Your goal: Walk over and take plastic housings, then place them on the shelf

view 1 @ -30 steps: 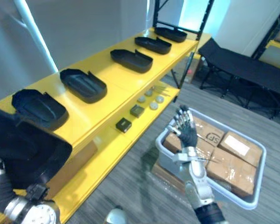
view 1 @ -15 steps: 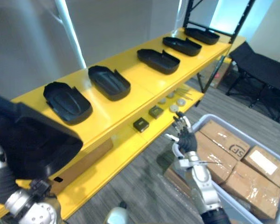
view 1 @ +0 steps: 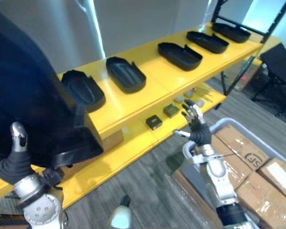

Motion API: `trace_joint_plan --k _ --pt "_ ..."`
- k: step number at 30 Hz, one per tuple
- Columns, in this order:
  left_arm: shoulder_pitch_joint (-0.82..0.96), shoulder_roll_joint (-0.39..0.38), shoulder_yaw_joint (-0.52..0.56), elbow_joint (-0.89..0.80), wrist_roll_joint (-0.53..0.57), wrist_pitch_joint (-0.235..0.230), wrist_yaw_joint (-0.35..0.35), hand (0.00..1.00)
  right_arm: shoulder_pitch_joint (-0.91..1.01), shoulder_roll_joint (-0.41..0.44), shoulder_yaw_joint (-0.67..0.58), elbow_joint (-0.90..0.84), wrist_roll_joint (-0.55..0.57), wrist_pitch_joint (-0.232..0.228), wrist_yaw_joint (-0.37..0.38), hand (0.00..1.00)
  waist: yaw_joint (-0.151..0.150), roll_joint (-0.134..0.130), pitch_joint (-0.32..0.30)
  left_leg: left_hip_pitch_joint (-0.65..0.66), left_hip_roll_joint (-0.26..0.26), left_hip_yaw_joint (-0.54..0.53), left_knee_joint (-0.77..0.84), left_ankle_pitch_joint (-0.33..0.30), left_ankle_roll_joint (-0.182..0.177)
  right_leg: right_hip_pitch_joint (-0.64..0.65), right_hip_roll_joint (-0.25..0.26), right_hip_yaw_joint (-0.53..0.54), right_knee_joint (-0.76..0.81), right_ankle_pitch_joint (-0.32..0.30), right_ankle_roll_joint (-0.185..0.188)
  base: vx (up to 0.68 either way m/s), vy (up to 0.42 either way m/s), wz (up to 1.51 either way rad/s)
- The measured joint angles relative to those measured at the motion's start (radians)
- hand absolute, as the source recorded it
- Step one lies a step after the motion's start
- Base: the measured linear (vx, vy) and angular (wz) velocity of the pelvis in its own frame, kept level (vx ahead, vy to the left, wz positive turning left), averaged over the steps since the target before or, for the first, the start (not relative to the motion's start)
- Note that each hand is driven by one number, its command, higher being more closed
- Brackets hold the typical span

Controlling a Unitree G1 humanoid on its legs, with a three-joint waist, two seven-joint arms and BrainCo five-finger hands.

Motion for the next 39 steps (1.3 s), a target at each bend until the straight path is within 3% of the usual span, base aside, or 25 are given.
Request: trace_joint_plan --k 4,7,10,12,13,14,15,16,17,18,19,21,23,25,27,28,29,32,36,39 --pt "0.030 -0.005 0.000 -0.001 0.002 -0.009 0.007 1.00 0.016 0.006 0.000 -0.023 0.000 -0.006 -0.008 0.00 -0.014 0.013 0.020 -0.046 0.025 0.015 0.025 0.001 0.001 -0.058 0.006 0.007 0.060 -0.022 -0.003 -0.16 -0.019 0.01" --pt "0.021 -0.026 0.000 -0.003 0.012 -0.020 0.034 1.00 0.017 0.023 -0.005 -0.028 -0.001 -0.031 -0.024 0.00 -0.013 0.010 0.046 -0.086 0.016 0.049 0.042 0.003 0.009 -0.097 -0.024 0.005 0.096 -0.036 0.011 -0.08 0.052 0.12" --pt "0.016 -0.033 0.003 -0.015 0.020 -0.020 0.046 1.00 0.018 0.064 -0.007 -0.036 -0.003 -0.054 -0.056 0.00 -0.010 -0.016 0.067 -0.112 -0.035 0.053 0.107 -0.027 0.033 -0.072 -0.071 -0.019 0.108 -0.053 0.036 0.06 0.099 0.30" --pt "0.019 -0.034 0.008 -0.036 0.025 -0.021 0.044 1.00 0.019 0.087 -0.014 -0.070 -0.003 -0.055 -0.076 0.00 0.003 -0.042 0.076 -0.125 -0.082 0.059 0.185 -0.090 0.064 -0.018 -0.103 -0.036 0.075 -0.049 0.043 0.15 0.127 0.29" --pt "0.022 -0.037 0.014 -0.051 0.037 -0.022 0.040 1.00 0.021 0.091 -0.019 -0.076 -0.003 -0.059 -0.081 0.00 0.005 -0.048 0.070 -0.126 -0.096 0.063 0.209 -0.124 0.067 0.006 -0.110 -0.042 0.083 -0.015 0.052 0.25 0.203 0.29" --pt "0.010 -0.043 0.016 -0.056 0.047 -0.029 0.037 1.00 0.020 0.091 -0.026 -0.078 -0.004 -0.067 -0.089 0.00 0.011 -0.046 0.068 -0.124 -0.103 0.057 0.233 -0.145 0.068 -0.022 -0.134 -0.020 0.170 0.003 0.028 0.22 0.191 0.26" --pt "0.005 -0.040 0.021 -0.066 0.051 -0.029 0.037 1.00 0.016 0.093 -0.026 -0.077 -0.005 -0.073 -0.093 0.00 0.012 -0.044 0.063 -0.117 -0.104 0.052 0.242 -0.160 0.083 -0.095 -0.160 0.046 0.317 0.048 -0.026 0.16 0.185 0.21" --pt "0.005 -0.035 0.033 -0.072 0.052 -0.029 0.038 1.00 0.011 0.095 -0.024 -0.077 -0.009 -0.074 -0.093 0.00 0.012 -0.045 0.062 -0.107 -0.105 0.052 0.238 -0.167 0.089 -0.130 -0.167 0.085 0.378 0.083 -0.035 0.17 0.159 0.11" --pt "0.002 -0.020 0.051 -0.075 0.059 -0.027 0.049 1.00 -0.006 0.099 -0.024 -0.072 -0.030 -0.078 -0.091 0.00 0.010 -0.048 0.062 -0.078 -0.109 0.047 0.225 -0.179 0.103 -0.190 -0.181 0.161 0.487 0.182 -0.033 0.32 0.143 0.11" --pt "-0.010 -0.004 0.051 -0.074 0.060 -0.016 0.071 1.00 -0.027 0.099 -0.026 -0.061 -0.050 -0.088 -0.091 0.00 0.000 -0.044 0.064 -0.037 -0.105 0.026 0.200 -0.184 0.114 -0.231 -0.183 0.209 0.583 0.145 -0.035 0.34 0.099 0.18" --pt "-0.020 0.004 0.050 -0.073 0.059 -0.011 0.081 1.00 -0.037 0.097 -0.027 -0.061 -0.052 -0.092 -0.091 0.00 -0.006 -0.041 0.064 -0.014 -0.104 0.014 0.188 -0.187 0.119 -0.246 -0.170 0.220 0.611 0.091 -0.043 0.30 0.042 0.41" --pt "-0.090 0.035 0.049 -0.035 0.057 -0.003 0.105 1.00 -0.081 0.088 -0.040 -0.068 -0.049 -0.095 -0.077 0.00 -0.038 -0.018 0.049 0.048 -0.091 -0.048 0.146 -0.185 0.114 -0.279 -0.074 0.236 0.519 -0.035 -0.074 0.30 -0.021 0.63" --pt "-0.180 0.063 0.042 0.033 0.055 0.007 0.120 1.00 -0.117 0.053 -0.051 -0.083 -0.043 -0.095 -0.069 0.00 -0.054 -0.008 0.039 0.070 -0.085 -0.097 0.128 -0.190 0.102 -0.312 0.004 0.315 0.361 -0.055 -0.087 0.32 -0.139 0.94" --pt "-0.243 0.075 0.022 0.092 0.057 0.040 0.149 1.00 -0.131 0.022 -0.068 -0.118 -0.037 -0.091 -0.047 0.00 -0.081 -0.016 0.029 0.069 -0.091 -0.169 0.136 -0.201 0.084 -0.325 0.052 0.407 0.213 -0.032 -0.064 0.17 -0.210 1.30" --pt "-0.262 0.083 0.004 0.113 0.057 0.069 0.162 1.00 -0.132 0.017 -0.082 -0.145 -0.006 -0.090 -0.022 0.00 -0.085 -0.049 0.009 0.065 -0.121 -0.227 0.131 -0.218 0.054 -0.315 0.041 0.420 0.115 0.056 -0.059 0.19 -0.351 1.15" --pt "-0.241 0.058 -0.008 0.118 0.063 0.081 0.163 1.00 -0.139 0.004 -0.084 -0.146 0.012 -0.086 -0.007 0.00 -0.082 -0.029 -0.005 0.062 -0.112 -0.259 0.134 -0.234 0.029 -0.295 0.047 0.388 0.101 0.085 -0.012 0.24 -0.366 0.93" --pt "-0.200 0.029 -0.016 0.114 0.070 0.103 0.163 1.00 -0.144 -0.011 -0.077 -0.145 0.024 -0.083 -0.007 0.00 -0.066 0.015 -0.036 0.054 -0.064 -0.234 0.132 -0.235 0.020 -0.267 0.083 0.346 0.063 0.091 -0.031 0.26 -0.333 0.82" --pt "-0.153 -0.002 -0.010 0.110 0.072 0.129 0.159 1.00 -0.194 -0.025 -0.060 -0.145 0.071 -0.083 -0.006 0.00 -0.041 0.067 -0.068 0.069 -0.013 -0.175 0.084 -0.191 -0.033 -0.200 0.112 0.254 0.026 0.083 -0.056 0.22 -0.234 0.76" --pt "-0.146 -0.023 -0.007 0.071 0.080 0.130 0.136 1.00 -0.208 -0.025 -0.060 -0.183 0.095 -0.070 -0.009 0.00 -0.041 0.074 -0.083 0.061 0.013 0.046 0.056 -0.150 0.024 -0.083 0.112 0.086 -0.030 0.076 -0.068 0.13 -0.128 1.12" --pt "-0.132 -0.023 0.007 0.055 0.082 0.136 0.105 1.00 -0.208 -0.008 -0.052 -0.216 0.042 -0.069 -0.037 0.00 -0.013 0.052 -0.095 0.056 -0.014 0.011 -0.009 -0.099 0.033 -0.071 0.097 0.028 -0.052 0.074 -0.068 0.08 -0.015 0.79"
